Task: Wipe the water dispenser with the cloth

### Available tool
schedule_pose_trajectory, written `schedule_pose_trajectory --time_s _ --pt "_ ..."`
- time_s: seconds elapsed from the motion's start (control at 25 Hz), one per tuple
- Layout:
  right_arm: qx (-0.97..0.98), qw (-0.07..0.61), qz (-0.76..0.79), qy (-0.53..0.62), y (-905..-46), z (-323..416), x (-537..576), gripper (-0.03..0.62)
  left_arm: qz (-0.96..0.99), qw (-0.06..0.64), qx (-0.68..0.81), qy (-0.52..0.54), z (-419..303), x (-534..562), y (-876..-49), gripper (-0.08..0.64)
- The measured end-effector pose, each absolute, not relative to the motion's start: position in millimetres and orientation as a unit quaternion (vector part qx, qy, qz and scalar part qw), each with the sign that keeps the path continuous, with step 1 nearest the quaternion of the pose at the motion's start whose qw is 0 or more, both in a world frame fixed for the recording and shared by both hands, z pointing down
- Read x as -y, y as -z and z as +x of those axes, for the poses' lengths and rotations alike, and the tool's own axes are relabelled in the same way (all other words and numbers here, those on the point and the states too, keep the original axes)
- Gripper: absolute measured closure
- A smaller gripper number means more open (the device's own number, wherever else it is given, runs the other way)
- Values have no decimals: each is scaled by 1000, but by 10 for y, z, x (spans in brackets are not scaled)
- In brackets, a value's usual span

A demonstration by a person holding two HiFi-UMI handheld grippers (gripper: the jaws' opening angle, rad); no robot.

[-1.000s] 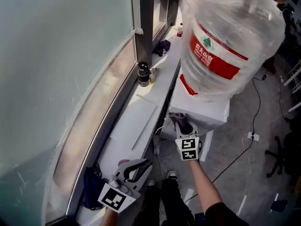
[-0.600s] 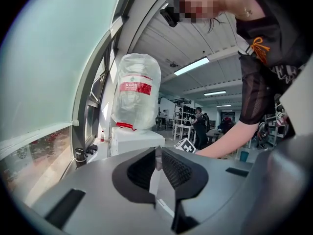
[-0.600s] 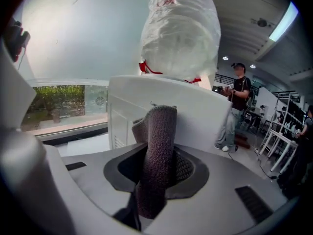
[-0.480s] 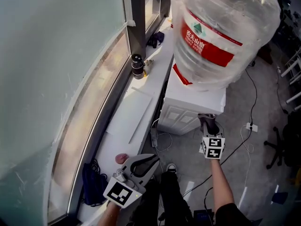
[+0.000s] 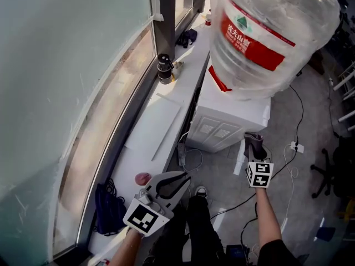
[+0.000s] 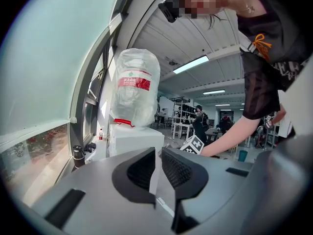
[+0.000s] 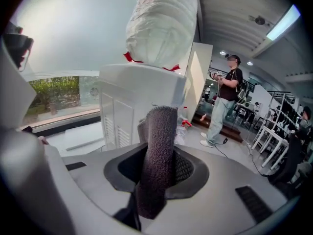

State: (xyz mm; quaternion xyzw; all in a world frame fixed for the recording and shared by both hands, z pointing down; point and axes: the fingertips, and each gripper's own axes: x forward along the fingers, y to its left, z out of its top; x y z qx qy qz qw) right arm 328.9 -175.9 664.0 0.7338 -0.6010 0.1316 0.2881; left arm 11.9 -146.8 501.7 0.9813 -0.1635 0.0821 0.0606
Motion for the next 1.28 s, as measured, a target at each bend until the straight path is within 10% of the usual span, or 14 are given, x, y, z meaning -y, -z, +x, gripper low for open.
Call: schedule_pose_trajectory --time_s 0.72,1.28 --pt "745 313 570 -149 -7685 1064 2815 480 962 82 245 -89 -394 1876 -5342 509" --pt "697 330 606 -195 -8204 1693 3036 480 953 89 277 -84 -309 2058 -5818 509"
